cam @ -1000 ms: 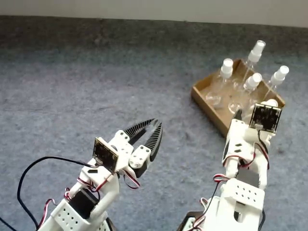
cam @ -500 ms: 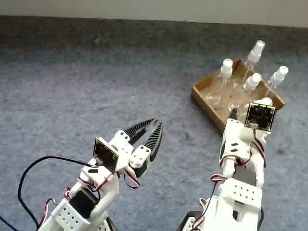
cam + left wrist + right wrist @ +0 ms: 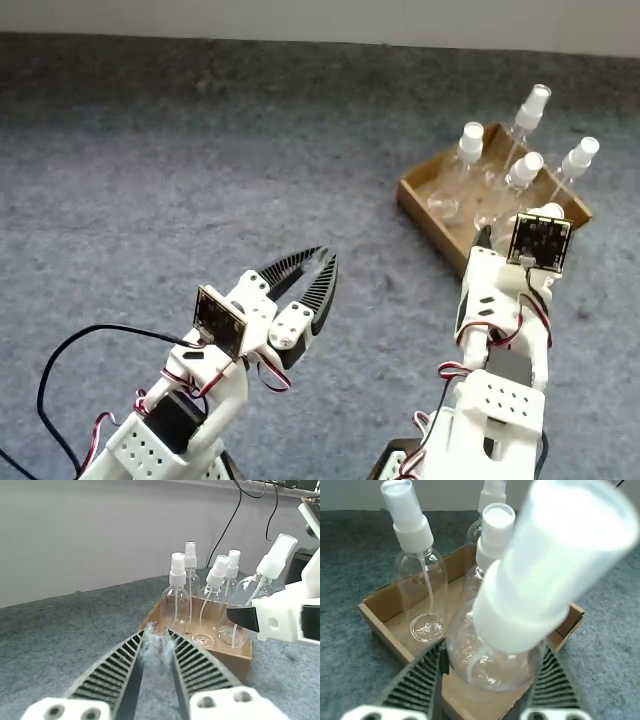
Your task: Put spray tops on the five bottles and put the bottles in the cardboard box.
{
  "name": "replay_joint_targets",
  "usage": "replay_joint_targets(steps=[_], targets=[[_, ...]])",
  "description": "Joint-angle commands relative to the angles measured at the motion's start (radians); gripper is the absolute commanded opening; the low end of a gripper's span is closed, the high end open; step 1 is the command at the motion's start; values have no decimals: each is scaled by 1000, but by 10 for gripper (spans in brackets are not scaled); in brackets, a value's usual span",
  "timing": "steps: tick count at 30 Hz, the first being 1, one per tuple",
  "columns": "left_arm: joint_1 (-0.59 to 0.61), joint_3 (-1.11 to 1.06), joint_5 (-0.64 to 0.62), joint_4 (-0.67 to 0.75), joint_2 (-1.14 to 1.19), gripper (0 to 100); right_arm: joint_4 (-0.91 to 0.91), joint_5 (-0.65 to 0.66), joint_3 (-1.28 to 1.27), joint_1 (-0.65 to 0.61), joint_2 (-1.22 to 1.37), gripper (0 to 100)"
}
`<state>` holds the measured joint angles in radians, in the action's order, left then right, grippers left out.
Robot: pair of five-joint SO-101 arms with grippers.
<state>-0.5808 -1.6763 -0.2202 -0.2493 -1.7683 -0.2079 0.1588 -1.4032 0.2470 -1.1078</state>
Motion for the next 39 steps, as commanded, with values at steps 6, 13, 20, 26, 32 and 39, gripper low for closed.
replay_joint_targets(steps=[6, 13, 20, 26, 32, 39], targets=[[12, -19, 9, 23, -8, 6, 31, 5, 18, -12, 4, 98], [13, -19, 9, 23, -8, 6, -70, 3, 25, -7, 2, 98], [13, -19, 9, 23, -7, 6, -74, 3, 28, -5, 2, 98], [12, -19, 9, 23, -7, 6, -154, 3, 101, -5, 4, 98], [12, -19, 9, 23, -5, 6, -272, 6, 248, -7, 4, 98], [12, -19, 9, 23, -5, 6, -363, 9, 343, -10, 4, 98]])
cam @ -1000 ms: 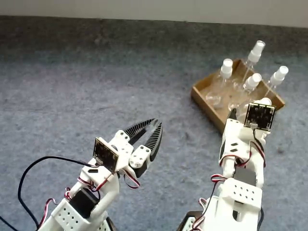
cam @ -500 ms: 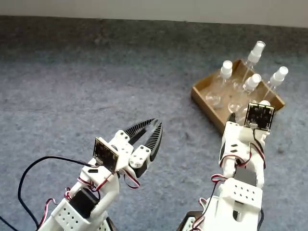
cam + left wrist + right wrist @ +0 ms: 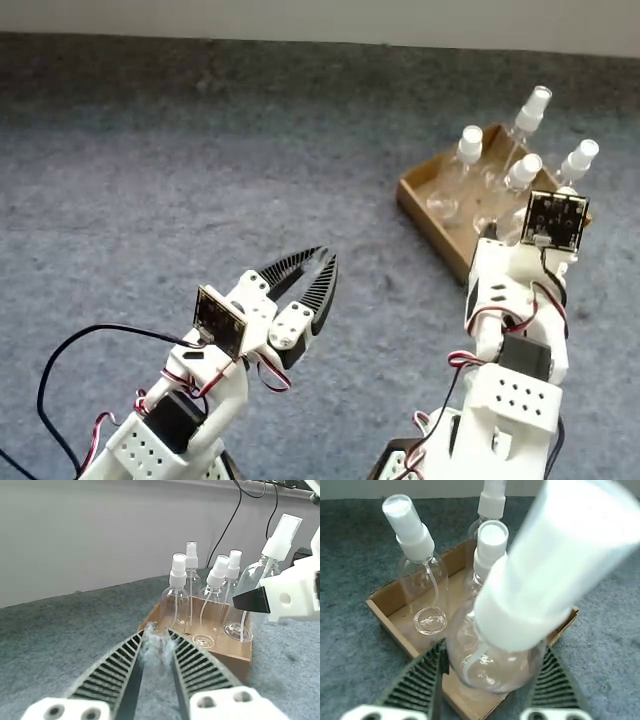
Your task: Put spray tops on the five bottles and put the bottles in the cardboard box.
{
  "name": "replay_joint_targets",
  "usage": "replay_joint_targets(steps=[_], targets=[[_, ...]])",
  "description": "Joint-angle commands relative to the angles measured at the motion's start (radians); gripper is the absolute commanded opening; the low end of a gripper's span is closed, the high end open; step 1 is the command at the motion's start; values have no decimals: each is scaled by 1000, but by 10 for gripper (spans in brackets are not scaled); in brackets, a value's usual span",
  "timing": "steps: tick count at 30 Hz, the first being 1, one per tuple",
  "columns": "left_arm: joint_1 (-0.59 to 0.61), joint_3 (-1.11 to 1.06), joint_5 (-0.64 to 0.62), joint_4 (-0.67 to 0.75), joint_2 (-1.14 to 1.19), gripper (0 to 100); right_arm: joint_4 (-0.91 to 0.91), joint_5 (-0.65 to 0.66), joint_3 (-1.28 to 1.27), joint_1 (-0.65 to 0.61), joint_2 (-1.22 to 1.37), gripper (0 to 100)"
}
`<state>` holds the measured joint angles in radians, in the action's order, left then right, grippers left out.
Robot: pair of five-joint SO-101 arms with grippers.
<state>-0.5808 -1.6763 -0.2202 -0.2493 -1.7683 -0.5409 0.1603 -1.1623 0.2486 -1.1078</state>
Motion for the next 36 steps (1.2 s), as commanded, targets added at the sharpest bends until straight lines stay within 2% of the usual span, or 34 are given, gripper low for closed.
replay_joint_targets(steps=[1, 9, 14, 36], targets=[[12, -19, 9, 23, -5, 6, -48, 8, 124, -12, 4, 98], [12, -19, 9, 23, -5, 6, -252, 3, 417, -7, 220, 98], [12, -19, 9, 23, -5, 6, -266, 2, 490, -7, 364, 98], [12, -19, 11, 21, -5, 6, 298, 2, 48, -7, 395, 98]])
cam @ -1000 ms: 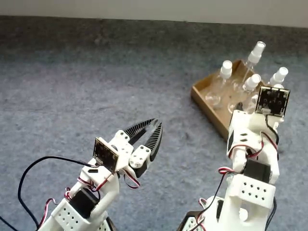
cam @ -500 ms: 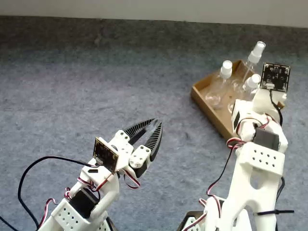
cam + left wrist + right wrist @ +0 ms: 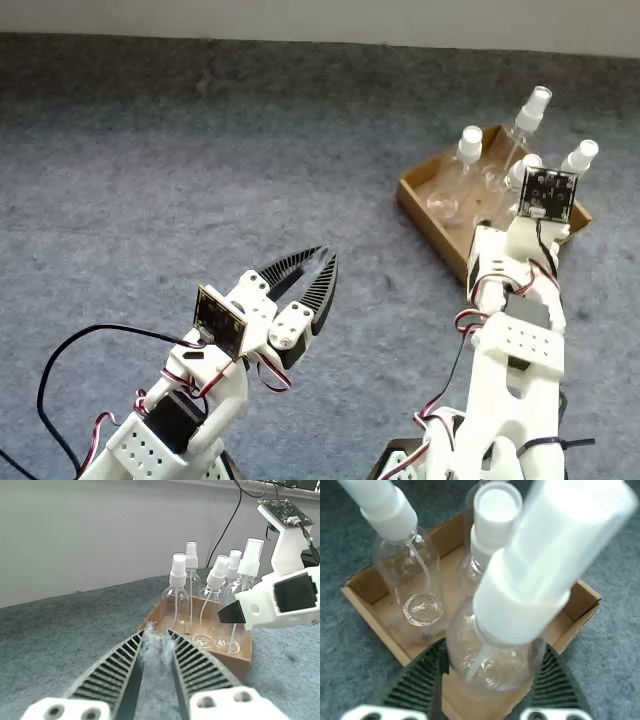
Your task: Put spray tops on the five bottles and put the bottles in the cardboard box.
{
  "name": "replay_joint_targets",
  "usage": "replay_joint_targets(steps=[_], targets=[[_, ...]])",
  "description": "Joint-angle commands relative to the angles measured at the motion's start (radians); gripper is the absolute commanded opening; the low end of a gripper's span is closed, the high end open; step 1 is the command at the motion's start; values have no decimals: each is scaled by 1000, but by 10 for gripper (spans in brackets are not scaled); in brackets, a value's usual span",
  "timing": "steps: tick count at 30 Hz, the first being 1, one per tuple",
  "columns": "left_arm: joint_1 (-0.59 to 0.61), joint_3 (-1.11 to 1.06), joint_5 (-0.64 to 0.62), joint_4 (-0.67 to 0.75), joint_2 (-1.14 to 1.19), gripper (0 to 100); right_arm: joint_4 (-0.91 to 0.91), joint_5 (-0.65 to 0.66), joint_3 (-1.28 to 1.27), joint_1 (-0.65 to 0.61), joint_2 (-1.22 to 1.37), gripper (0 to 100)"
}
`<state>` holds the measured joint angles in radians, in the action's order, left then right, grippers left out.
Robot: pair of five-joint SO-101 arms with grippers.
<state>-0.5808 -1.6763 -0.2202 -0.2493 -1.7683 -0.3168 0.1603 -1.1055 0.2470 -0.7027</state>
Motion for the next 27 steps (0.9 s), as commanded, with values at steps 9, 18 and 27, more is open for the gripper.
replay_joint_targets(steps=[9, 18, 27], targets=[[12, -19, 11, 21, -5, 6, 242, 6, -137, -4, -10, 98], [10, -19, 11, 21, -5, 6, 255, 11, -166, -10, 2, 99], [8, -19, 11, 21, -5, 6, 255, 11, -163, -13, 33, 100]])
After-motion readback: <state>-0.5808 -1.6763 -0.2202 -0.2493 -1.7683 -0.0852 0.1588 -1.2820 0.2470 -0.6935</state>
